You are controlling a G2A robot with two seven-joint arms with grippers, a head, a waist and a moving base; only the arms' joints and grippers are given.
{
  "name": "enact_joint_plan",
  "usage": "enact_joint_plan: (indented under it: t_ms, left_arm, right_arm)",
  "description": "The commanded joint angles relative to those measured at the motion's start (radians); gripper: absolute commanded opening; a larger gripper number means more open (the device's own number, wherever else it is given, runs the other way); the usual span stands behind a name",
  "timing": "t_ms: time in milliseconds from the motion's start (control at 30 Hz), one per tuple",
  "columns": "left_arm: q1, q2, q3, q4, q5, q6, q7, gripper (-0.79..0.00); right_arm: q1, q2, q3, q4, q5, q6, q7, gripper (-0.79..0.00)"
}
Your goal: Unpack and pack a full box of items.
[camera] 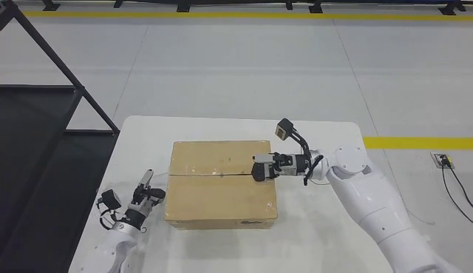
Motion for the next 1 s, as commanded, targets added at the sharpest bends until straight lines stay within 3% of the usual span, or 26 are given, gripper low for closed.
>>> enact_joint_plan:
  t_ms: [0, 167, 400, 967]
  left_arm:
    - [-0.030, -0.005, 0.008, 0.030, -0.018, -0.012, 0.025, 0.000]
    - [-0.062, -0.020, 0.027, 0.065, -0.098, -0.060, 0.063, 0.000]
    - [-0.058, -0.027, -0.013, 0.059, -0.176, -0.109, 0.088, 0.000]
    - [0.037, -0.020, -0.202, -0.178, -0.159, -0.194, 0.135, 0.000]
  right_arm:
    - [-0.001, 0.001, 0.003, 0.000, -0.002, 0.000, 0.002, 0.000]
    - [-0.007, 0.004, 0.013, -0.008, -0.011, 0.001, 0.004, 0.000]
    - [-0.012, 0.007, 0.022, -0.025, -0.026, 0.012, 0.005, 0.000]
    - [-0.007, 0.000, 0.020, -0.023, -0.042, 0.019, -0.008, 0.000]
